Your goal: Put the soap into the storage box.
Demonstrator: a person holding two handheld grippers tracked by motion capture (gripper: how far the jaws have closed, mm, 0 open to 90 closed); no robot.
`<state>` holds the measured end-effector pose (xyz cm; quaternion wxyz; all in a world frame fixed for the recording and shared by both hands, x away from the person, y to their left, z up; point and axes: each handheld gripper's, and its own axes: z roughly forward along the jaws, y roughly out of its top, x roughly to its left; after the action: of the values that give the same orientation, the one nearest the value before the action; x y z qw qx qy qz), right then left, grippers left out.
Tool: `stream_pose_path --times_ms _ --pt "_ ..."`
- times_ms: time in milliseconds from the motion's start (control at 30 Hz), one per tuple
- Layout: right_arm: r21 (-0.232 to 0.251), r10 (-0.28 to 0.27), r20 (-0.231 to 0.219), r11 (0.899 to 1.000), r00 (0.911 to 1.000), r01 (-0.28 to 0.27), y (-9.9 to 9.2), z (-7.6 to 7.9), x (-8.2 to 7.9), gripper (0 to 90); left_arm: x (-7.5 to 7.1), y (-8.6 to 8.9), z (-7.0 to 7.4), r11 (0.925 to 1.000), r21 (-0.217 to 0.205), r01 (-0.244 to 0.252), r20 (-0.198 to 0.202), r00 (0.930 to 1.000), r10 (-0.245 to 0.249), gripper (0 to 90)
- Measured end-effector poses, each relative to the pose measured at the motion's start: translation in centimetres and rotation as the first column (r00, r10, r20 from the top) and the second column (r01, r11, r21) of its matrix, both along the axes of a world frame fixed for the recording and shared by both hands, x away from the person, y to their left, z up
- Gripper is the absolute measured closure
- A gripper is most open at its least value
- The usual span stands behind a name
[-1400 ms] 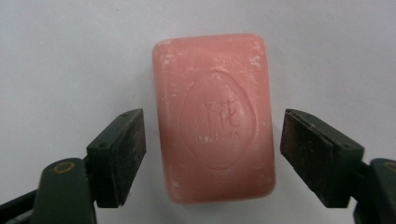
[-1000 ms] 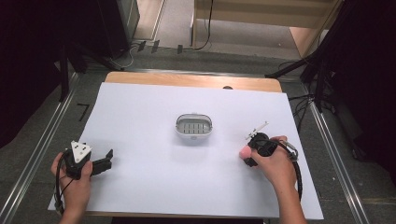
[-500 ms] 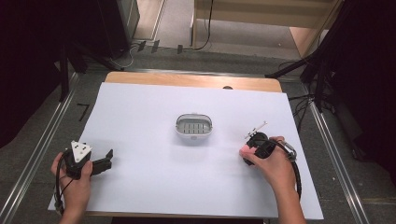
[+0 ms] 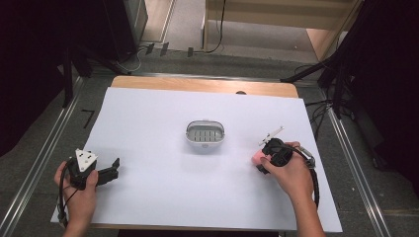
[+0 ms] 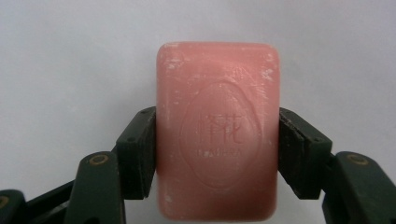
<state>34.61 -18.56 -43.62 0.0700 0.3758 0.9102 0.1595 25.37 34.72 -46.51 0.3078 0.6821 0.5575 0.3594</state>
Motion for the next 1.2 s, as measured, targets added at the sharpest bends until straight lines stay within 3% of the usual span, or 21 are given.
stream_pose_path --times_ms 200,233,367,500,567,900,967,1000,1033,1133,1200 --pt "0.008 0.099 0.037 0.995 0.9944 -0.099 0.7 1.4 0.1 38.9 0.0 0.0 0.0 1.0 0.001 0.001 -0.002 1.0 -0.001 7.1" --pt "0.012 0.137 0.041 0.99 0.9897 -0.138 1.0 1.9 0.2 39.0 0.0 0.0 0.0 1.0 0.003 0.002 -0.002 1.0 -0.002 7.1" --pt "0.012 0.207 0.057 0.978 0.9766 -0.208 1.8 2.4 0.7 38.9 0.0 0.0 0.0 1.0 0.002 0.003 -0.001 1.0 -0.003 7.1" --pt "0.006 0.244 0.058 0.97 0.9681 -0.244 2.6 2.6 1.2 39.0 0.0 0.0 0.0 1.0 0.002 0.002 -0.003 1.0 -0.002 7.1" --pt "0.003 0.281 0.067 0.96 0.9575 -0.281 3.3 2.9 1.5 39.0 0.0 0.0 0.0 1.0 0.002 0.002 -0.003 1.0 -0.002 7.1" --pt "-0.001 0.348 0.093 0.937 0.933 -0.349 5.6 3.8 2.3 39.0 0.0 0.1 0.0 0.9999 -0.011 0.002 0.0 1.0 -0.002 7.1" --pt "0.016 0.376 0.095 0.925 0.9219 -0.379 6.2 4.1 2.6 39.0 0.0 0.1 0.0 0.9999 -0.011 0.002 -0.001 1.0 -0.002 7.1" --pt "0.016 0.376 0.095 0.925 0.9219 -0.379 6.2 4.1 2.6 39.0 0.1 0.1 0.0 0.9999 -0.011 0.002 -0.002 1.0 -0.002 7.1" --pt "0.011 0.404 0.097 0.913 0.9096 -0.407 6.6 4.2 2.8 39.0 0.1 0.1 0.0 0.9999 -0.01 0.002 -0.004 1.0 -0.002 7.1" --pt "0.01 0.405 0.093 0.913 0.9094 -0.408 7.0 4.3 2.9 39.0 0.1 0.1 0.0 0.9999 -0.011 0.002 -0.004 1.0 -0.002 7.1" --pt "0.014 0.425 0.096 0.904 0.9001 -0.428 7.6 4.2 3.2 39.0 0.1 0.1 0.0 0.9999 -0.012 0.001 -0.006 1.0 -0.002 7.1"
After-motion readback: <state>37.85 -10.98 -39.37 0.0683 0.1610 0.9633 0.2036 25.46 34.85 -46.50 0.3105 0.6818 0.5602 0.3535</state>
